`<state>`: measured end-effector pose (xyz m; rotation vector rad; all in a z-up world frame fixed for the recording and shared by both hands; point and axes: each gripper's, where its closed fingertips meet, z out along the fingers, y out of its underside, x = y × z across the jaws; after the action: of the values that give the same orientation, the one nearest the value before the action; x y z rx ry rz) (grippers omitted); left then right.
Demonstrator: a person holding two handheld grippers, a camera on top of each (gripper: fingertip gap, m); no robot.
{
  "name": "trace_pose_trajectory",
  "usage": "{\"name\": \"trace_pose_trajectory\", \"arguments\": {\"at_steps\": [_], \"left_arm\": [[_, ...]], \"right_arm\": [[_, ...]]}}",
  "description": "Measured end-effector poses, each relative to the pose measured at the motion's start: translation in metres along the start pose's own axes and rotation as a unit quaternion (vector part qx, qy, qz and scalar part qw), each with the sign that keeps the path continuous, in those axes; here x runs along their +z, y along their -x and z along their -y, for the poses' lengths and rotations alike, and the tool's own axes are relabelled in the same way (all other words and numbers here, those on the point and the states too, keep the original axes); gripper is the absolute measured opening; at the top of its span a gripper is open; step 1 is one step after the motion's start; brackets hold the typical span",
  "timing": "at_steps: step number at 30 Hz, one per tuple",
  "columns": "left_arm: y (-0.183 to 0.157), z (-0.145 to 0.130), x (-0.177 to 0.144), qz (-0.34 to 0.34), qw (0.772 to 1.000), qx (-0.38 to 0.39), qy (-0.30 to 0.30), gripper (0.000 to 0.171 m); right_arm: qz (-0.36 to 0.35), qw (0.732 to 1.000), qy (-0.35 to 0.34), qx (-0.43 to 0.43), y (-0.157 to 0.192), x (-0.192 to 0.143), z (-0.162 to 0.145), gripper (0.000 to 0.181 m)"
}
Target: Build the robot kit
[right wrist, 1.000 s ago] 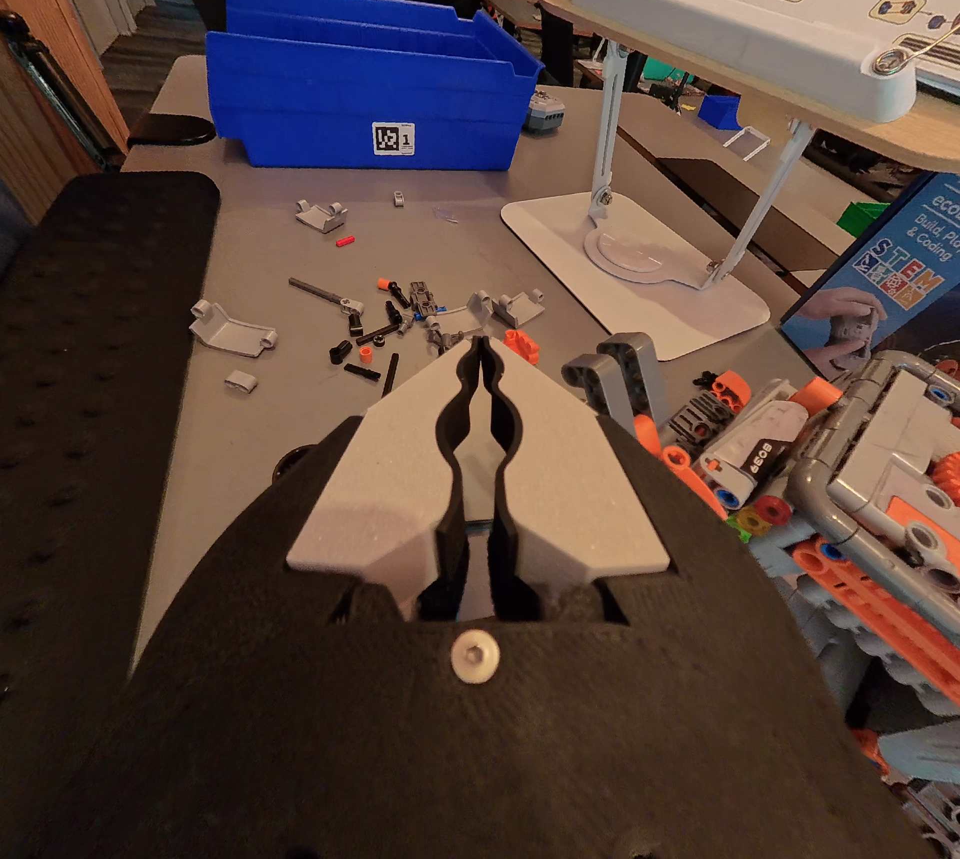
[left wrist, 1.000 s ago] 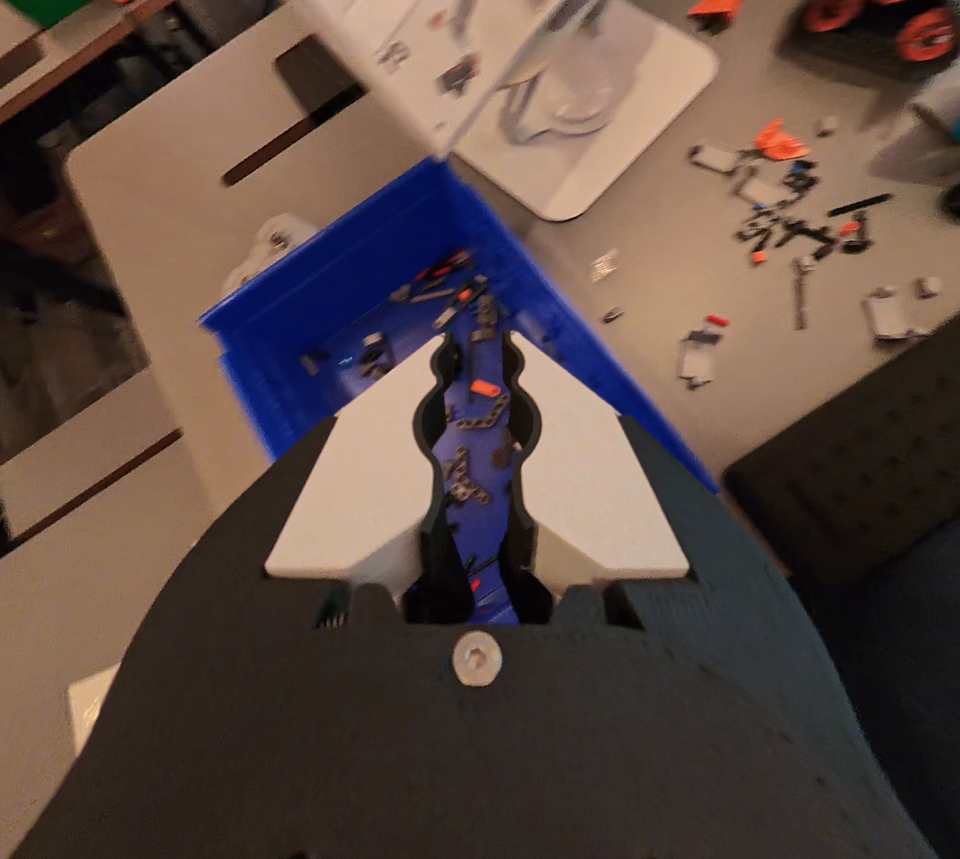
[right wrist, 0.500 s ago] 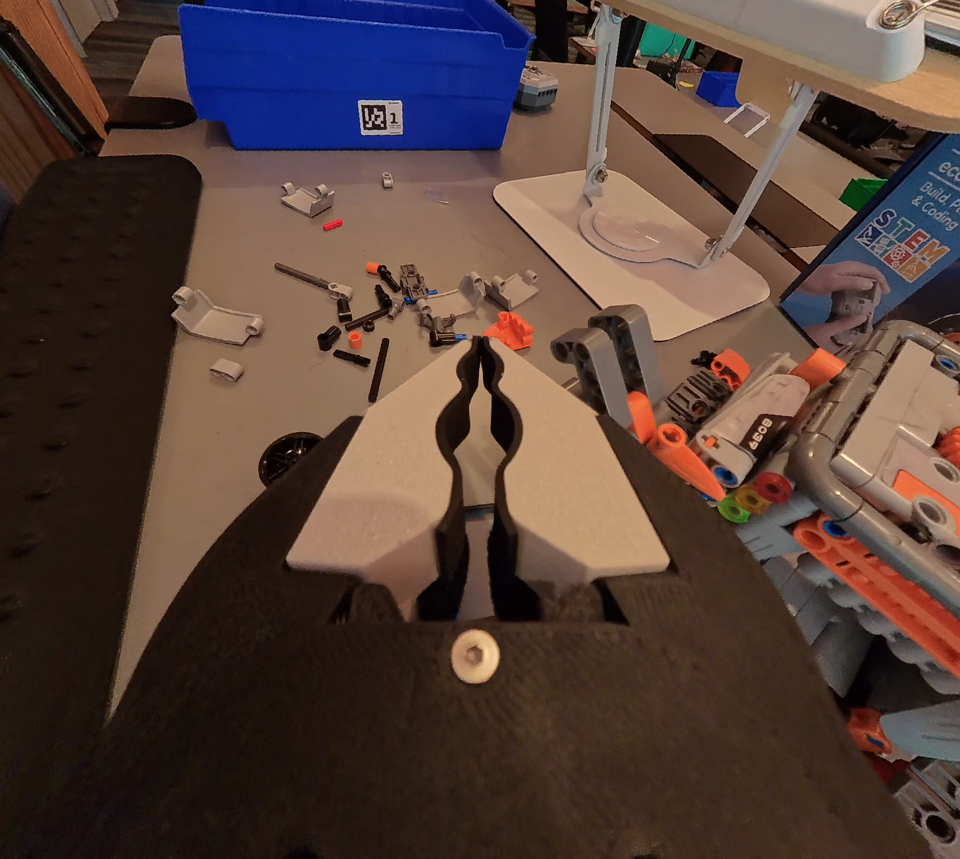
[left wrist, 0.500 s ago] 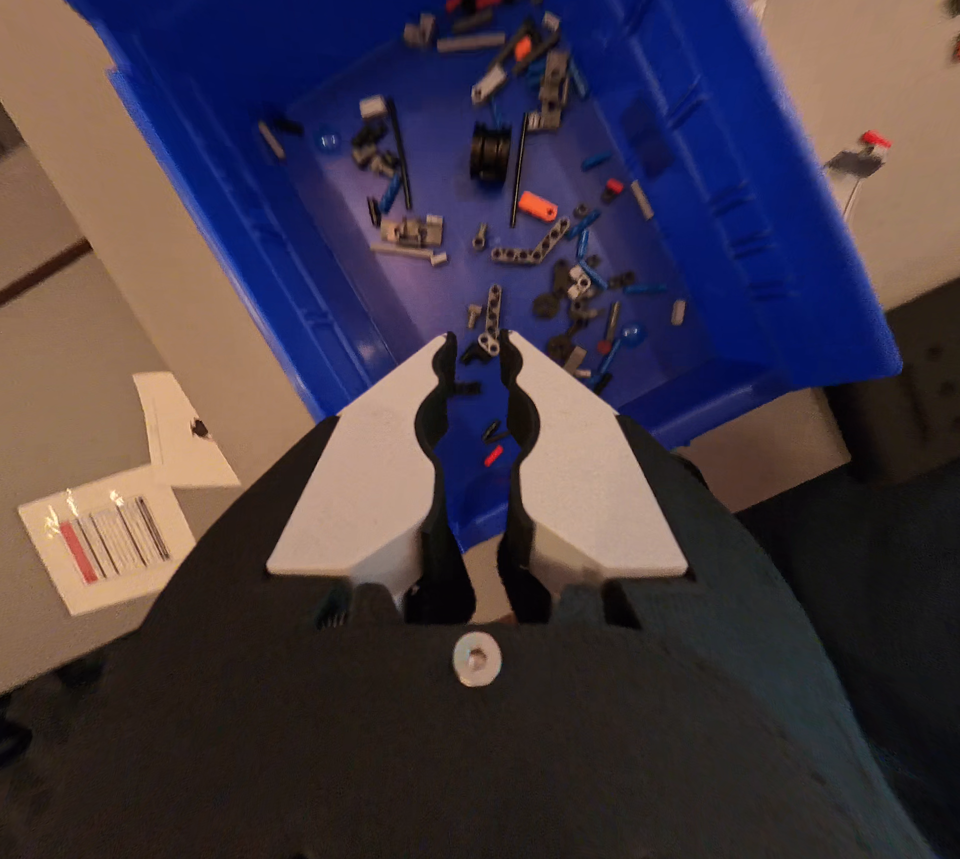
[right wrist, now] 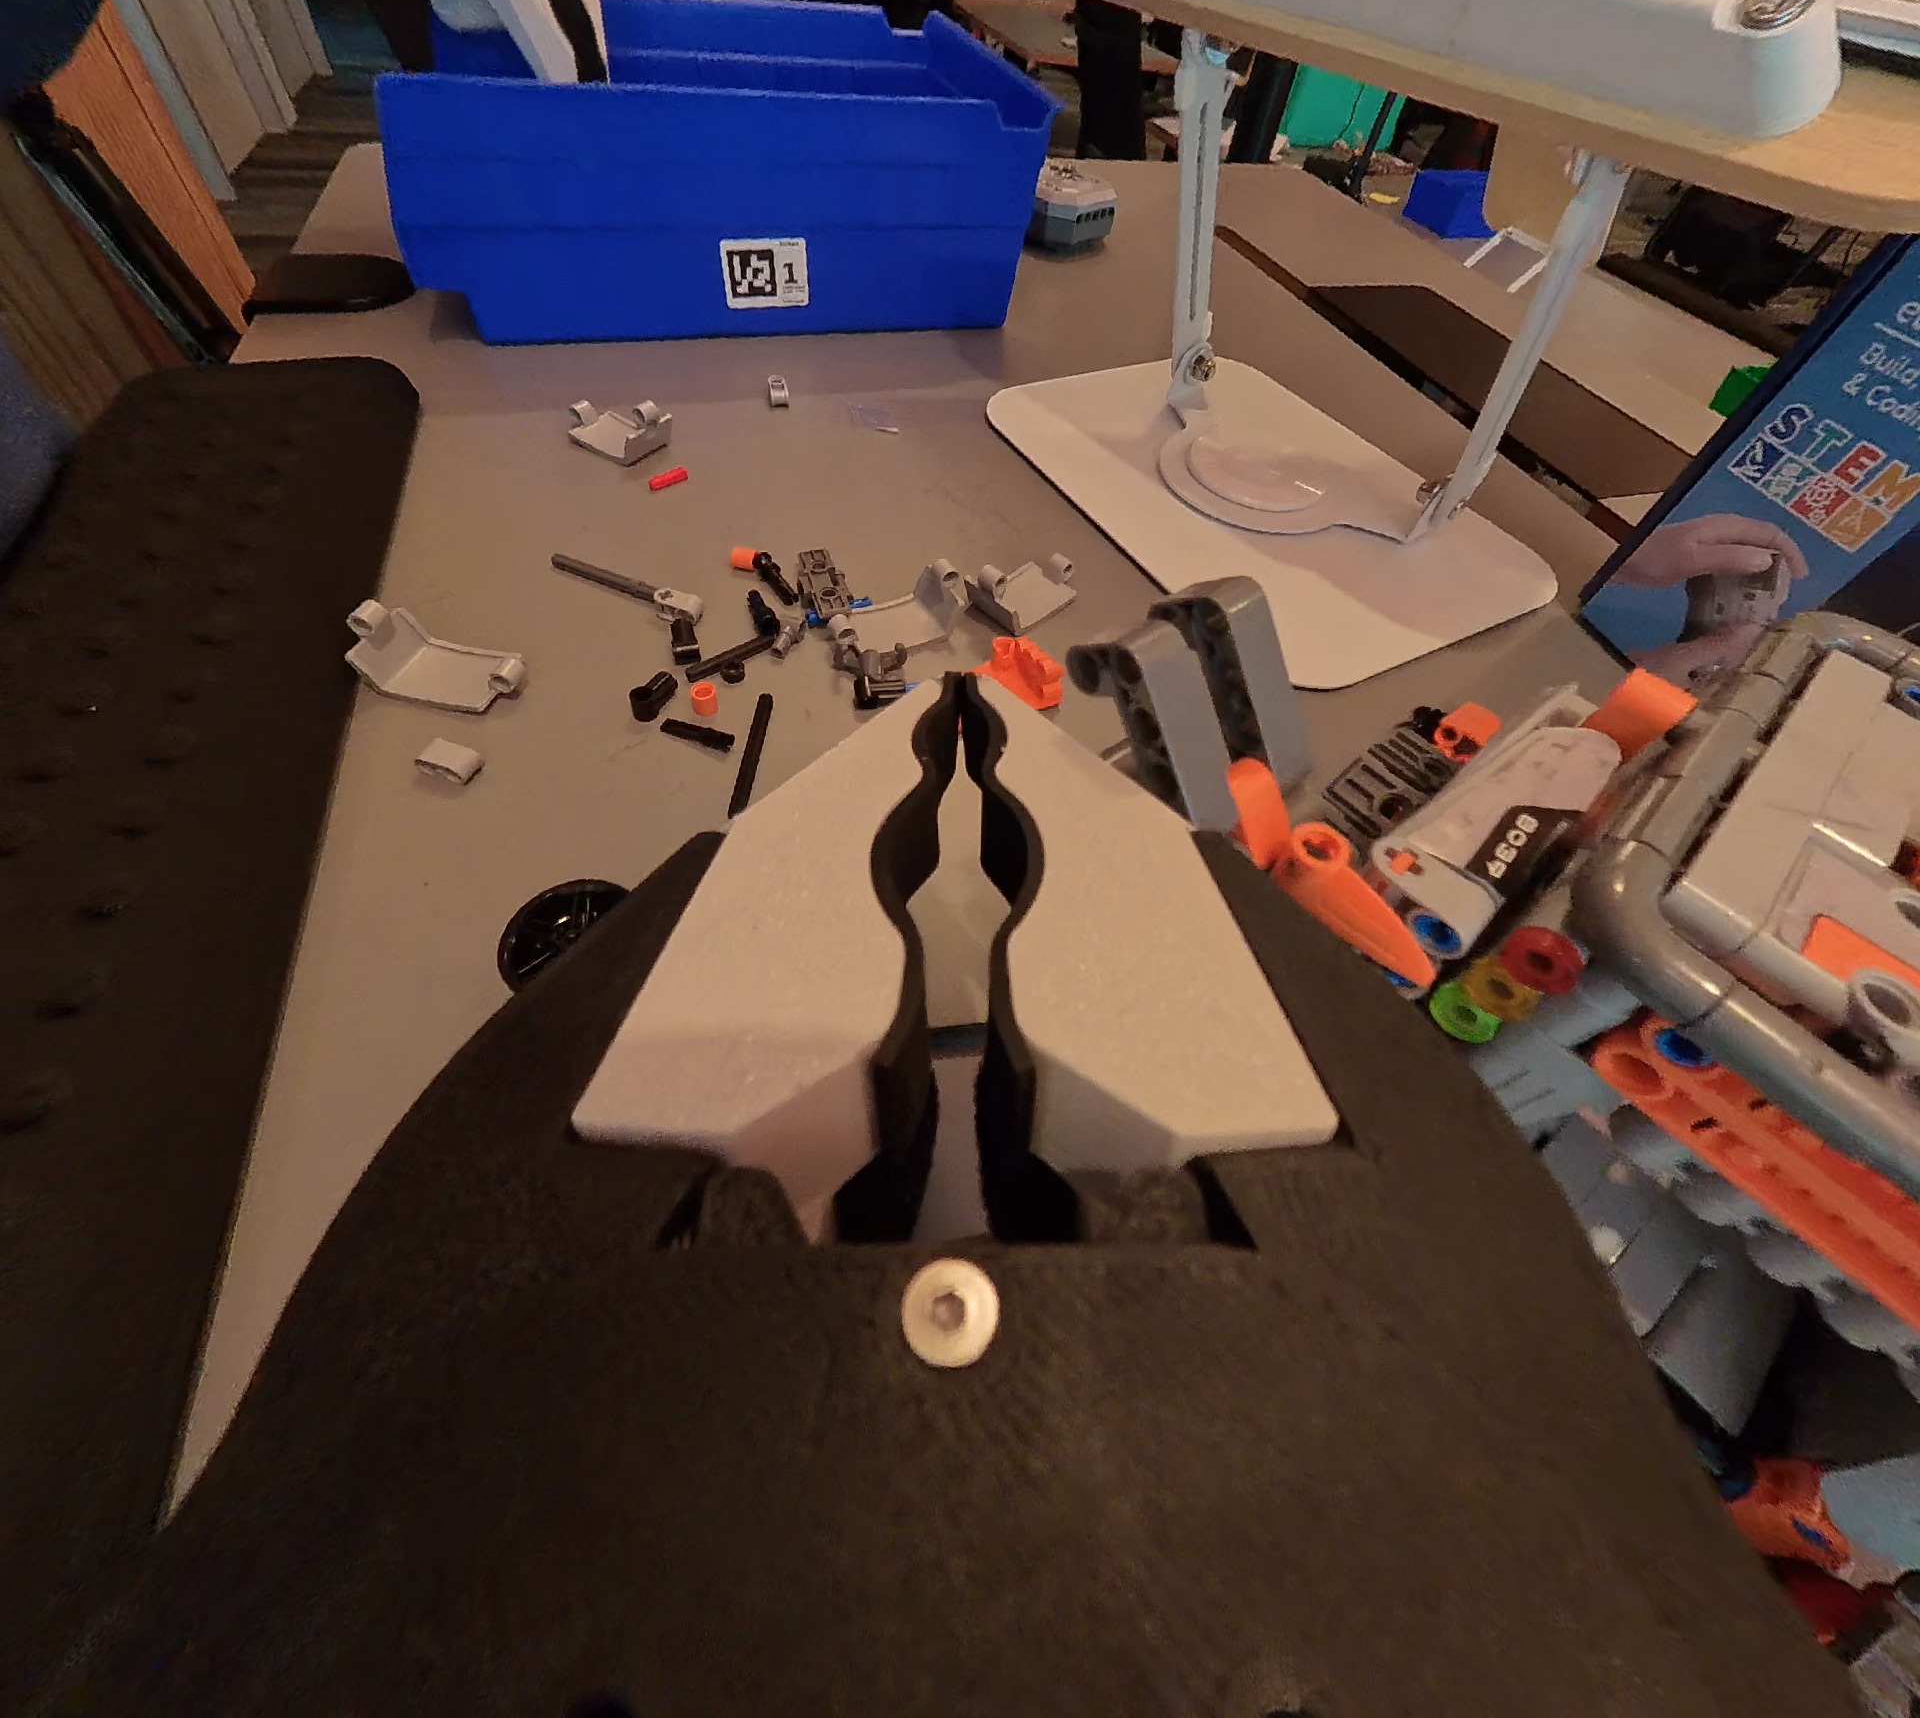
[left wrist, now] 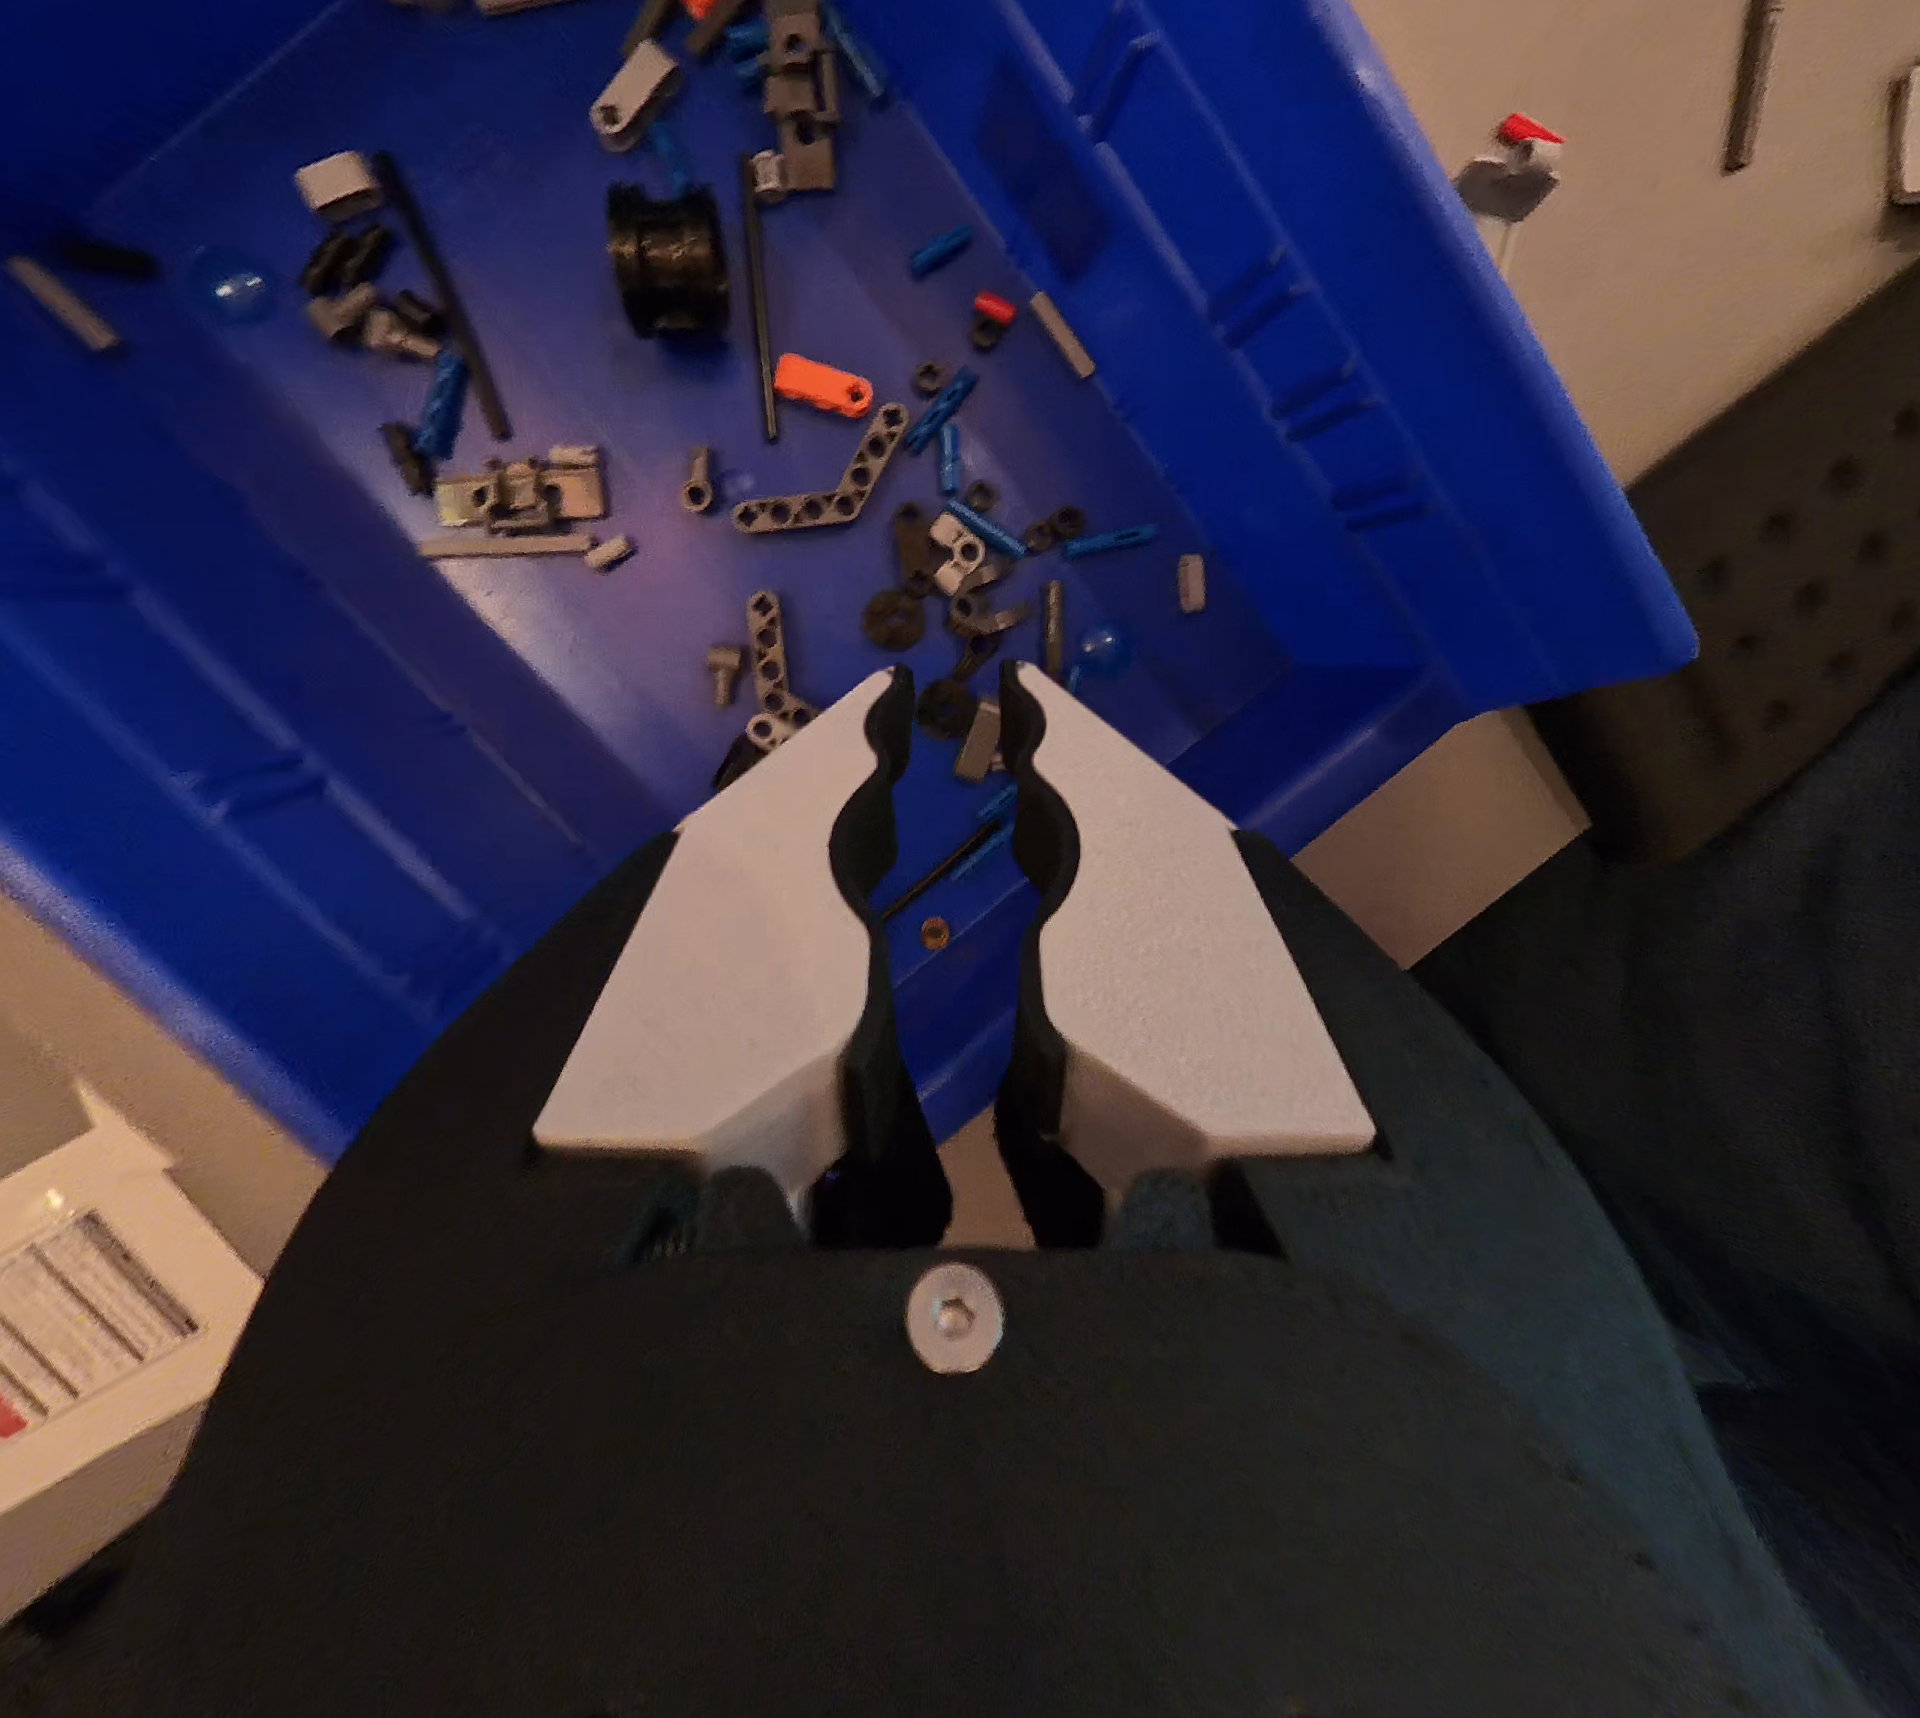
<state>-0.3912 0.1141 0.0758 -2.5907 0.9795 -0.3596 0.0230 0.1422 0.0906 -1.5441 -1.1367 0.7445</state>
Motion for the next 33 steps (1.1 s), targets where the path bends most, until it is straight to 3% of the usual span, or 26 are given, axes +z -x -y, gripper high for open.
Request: {"name": "trace_pose_trajectory", "arguments": {"at_steps": [14,23,30,33], "left_arm": [[-0.014,0.009,0.058,-0.037,0.998,0.031,0.032,0.016],[0.004,-0.010,0.056,0.000,0.999,0.008,0.051,0.011],[0.023,0.047,0.042,0.017,0.997,0.008,-0.071,0.015],[0.030,0.074,0.046,0.020,0.996,0.019,-0.089,0.017]], "right_arm": [[-0.001,1.000,-0.019,0.020,-0.003,-0.002,0.001,0.000],[-0.008,1.000,-0.010,0.022,-0.007,0.001,-0.002,0.000],[-0.009,1.000,-0.006,0.021,-0.008,0.002,-0.002,0.000],[-0.010,1.000,-0.004,0.019,-0.008,0.003,-0.003,0.000]]}}
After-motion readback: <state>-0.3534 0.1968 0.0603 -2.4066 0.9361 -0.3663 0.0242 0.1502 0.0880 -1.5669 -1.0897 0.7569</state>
